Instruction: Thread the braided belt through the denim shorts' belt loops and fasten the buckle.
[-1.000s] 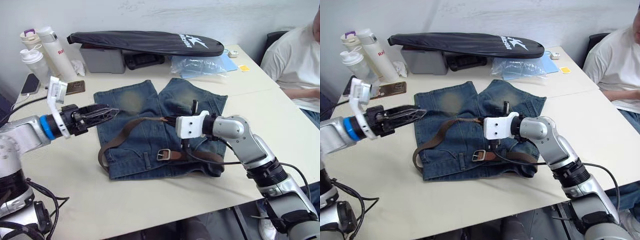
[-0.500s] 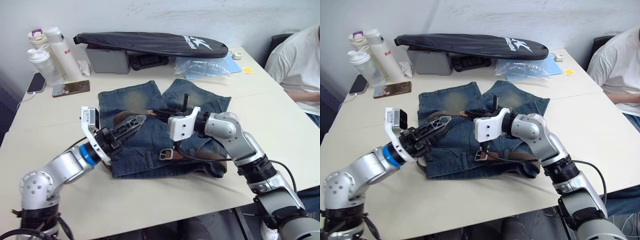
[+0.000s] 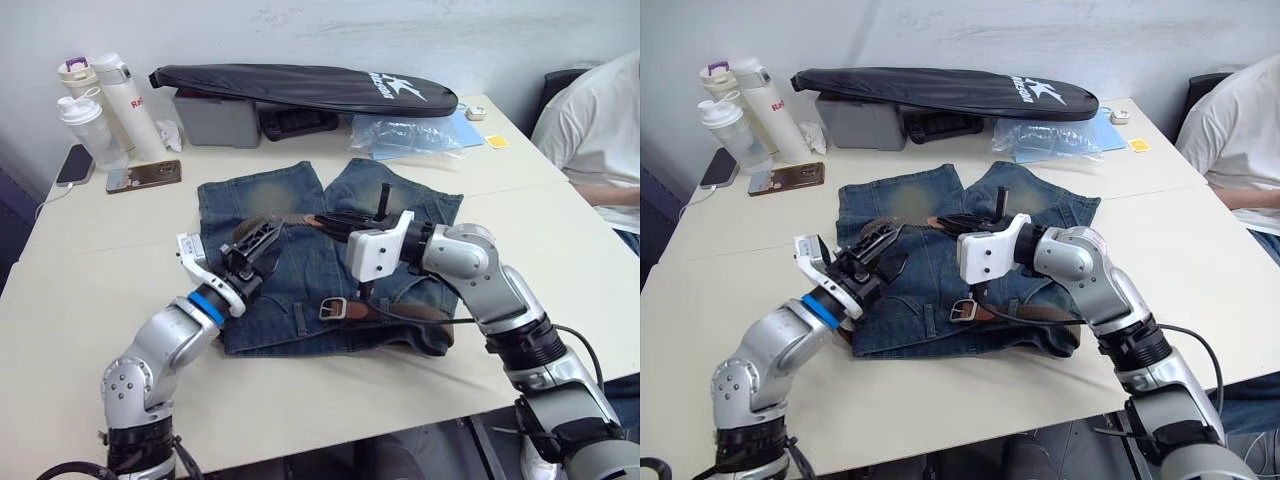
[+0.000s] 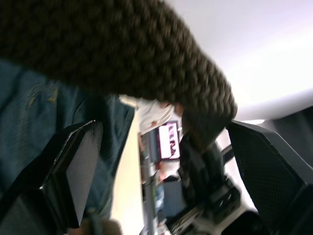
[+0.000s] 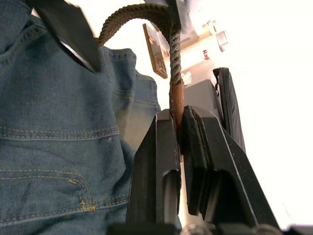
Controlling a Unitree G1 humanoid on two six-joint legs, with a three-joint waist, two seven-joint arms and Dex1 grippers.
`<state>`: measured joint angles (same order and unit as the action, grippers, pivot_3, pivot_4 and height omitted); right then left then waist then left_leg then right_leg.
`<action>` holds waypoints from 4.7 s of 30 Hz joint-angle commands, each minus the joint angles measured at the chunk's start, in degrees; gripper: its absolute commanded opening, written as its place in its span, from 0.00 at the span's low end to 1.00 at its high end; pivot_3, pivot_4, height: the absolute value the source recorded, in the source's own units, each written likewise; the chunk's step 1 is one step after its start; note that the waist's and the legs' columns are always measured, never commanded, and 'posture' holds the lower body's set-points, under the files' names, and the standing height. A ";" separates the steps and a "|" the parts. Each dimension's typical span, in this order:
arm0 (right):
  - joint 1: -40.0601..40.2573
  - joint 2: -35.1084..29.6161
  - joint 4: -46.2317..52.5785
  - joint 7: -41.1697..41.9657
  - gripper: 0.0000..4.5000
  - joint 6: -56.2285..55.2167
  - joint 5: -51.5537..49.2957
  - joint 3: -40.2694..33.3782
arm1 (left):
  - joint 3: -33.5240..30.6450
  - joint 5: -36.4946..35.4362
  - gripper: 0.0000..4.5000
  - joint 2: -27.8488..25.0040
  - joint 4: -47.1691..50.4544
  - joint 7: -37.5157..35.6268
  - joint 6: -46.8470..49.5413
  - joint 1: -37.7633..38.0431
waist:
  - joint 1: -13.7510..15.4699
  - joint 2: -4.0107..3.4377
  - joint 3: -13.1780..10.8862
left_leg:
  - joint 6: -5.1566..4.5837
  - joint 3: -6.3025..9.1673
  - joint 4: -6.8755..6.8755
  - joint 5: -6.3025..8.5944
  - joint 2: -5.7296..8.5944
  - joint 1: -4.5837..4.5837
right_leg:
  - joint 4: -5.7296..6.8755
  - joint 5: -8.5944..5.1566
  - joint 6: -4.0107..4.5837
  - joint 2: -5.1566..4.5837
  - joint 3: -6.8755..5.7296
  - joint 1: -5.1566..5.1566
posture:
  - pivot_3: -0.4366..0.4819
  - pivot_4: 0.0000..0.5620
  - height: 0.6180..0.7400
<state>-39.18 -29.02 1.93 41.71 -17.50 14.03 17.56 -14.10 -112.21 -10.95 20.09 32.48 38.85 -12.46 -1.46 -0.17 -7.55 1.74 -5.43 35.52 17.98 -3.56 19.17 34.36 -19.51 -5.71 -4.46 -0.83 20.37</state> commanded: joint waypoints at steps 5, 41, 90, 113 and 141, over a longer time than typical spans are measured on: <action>0.64 -0.40 1.67 -0.36 0.00 -0.25 -0.60 -1.29 | -2.98 -0.79 0.99 2.54 1.64 3.51 -3.91 -1.46 | -0.06 0.00 0.00 | 0.04 0.00 0.01 -0.02 -0.03 -0.01 | -0.09 0.00 -0.01 0.04 0.00 0.00 | 0.48 0.27 1.00; 1.27 -0.67 0.29 -2.03 0.00 -0.58 2.89 -0.76 | -4.13 -0.79 0.99 8.79 1.24 9.61 0.87 -4.10 | 0.02 0.05 -0.05 | 0.13 0.06 -0.21 -0.07 -0.01 0.03 | -0.39 0.03 -0.05 0.15 0.09 -0.05 | 0.48 0.27 1.00; -0.63 -24.47 25.80 22.65 0.99 78.50 -62.31 -17.85 | -16.23 2.29 0.00 -28.59 5.79 -24.35 16.35 15.07 | -0.14 0.05 -0.51 | 0.11 0.33 -1.15 -0.07 -0.13 0.05 | -0.60 -0.76 1.47 -0.69 0.10 0.19 | 0.48 0.27 1.00; -1.01 -29.66 25.79 22.57 0.99 77.98 -62.01 -16.10 | -1.46 24.69 0.00 -14.71 12.20 -24.57 1.24 22.44 | -0.05 0.03 -0.62 | -0.02 0.24 -1.34 -0.12 0.08 0.10 | -0.94 -0.74 1.41 -0.92 -0.15 0.10 | 0.48 0.27 1.00; 0.16 -28.50 25.90 21.41 0.99 75.45 -57.91 -14.24 | -2.85 19.38 0.00 -19.05 14.41 -16.58 0.93 26.38 | -0.08 0.05 -0.66 | -0.02 0.26 -1.35 -0.12 0.05 0.10 | -0.94 -0.74 1.41 -0.93 -0.16 0.10 | 0.48 0.27 1.00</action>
<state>-38.95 -57.58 26.57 63.23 57.99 -43.31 4.20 -15.83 -91.94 -29.61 31.95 15.50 40.62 13.71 -1.54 -0.12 -8.21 1.72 -5.17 34.18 17.86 -3.51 19.27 33.42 -20.24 -4.30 -5.39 -0.99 20.47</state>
